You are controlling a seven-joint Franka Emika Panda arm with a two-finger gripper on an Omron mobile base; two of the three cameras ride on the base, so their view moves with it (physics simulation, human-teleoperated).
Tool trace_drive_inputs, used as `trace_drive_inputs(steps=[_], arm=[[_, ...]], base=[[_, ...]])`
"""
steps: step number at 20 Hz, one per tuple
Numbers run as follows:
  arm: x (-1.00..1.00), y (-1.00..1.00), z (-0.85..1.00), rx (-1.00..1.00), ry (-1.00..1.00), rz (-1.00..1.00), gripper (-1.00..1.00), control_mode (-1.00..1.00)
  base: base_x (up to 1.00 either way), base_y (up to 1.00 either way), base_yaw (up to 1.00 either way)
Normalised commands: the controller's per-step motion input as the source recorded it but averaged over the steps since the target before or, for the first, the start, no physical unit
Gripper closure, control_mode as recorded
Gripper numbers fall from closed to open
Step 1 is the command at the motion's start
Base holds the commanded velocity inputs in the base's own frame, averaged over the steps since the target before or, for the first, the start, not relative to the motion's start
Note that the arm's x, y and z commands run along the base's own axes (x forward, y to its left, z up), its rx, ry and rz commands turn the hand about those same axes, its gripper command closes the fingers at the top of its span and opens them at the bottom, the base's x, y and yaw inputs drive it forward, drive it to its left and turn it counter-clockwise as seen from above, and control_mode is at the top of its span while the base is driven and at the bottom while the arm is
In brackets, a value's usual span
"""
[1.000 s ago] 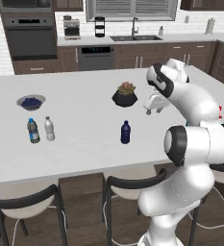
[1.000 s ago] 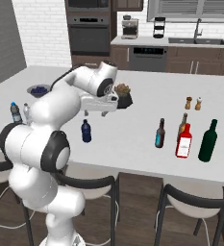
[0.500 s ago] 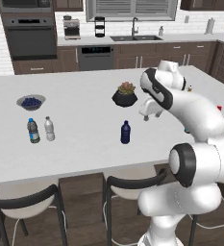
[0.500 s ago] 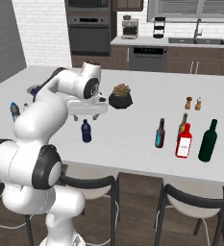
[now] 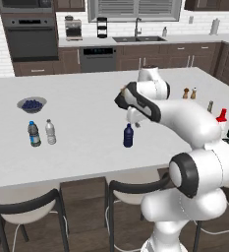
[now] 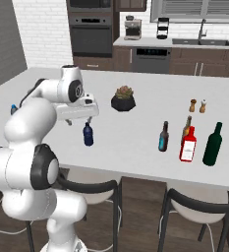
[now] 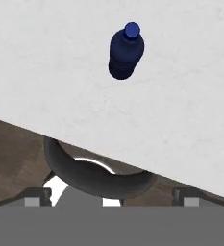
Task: Move the plastic bottles in the middle to the plastics group, and the glass bottles in the middle to the glass group.
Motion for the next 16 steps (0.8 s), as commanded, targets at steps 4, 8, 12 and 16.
trace_drive_inputs(steps=[4,8,12,16], arm=[[0.62,0.00,-0.26,0.00,0.00,-0.17,-1.00,-1.00],[0.35,0.04,-0.29,0.02,0.00,-0.10,-1.00,-1.00],[0.00,0.09,-0.04,0.01,-0.04,-0.06,-1.00,-1.00],[0.00,0.10,-0.02,0.00,-0.11,-0.04,-1.00,-1.00]], base=[[0.00,0.00,0.00],[0.00,0.00,0.00],[0.00,0.00,0.00],[0.00,0.00,0.00]])
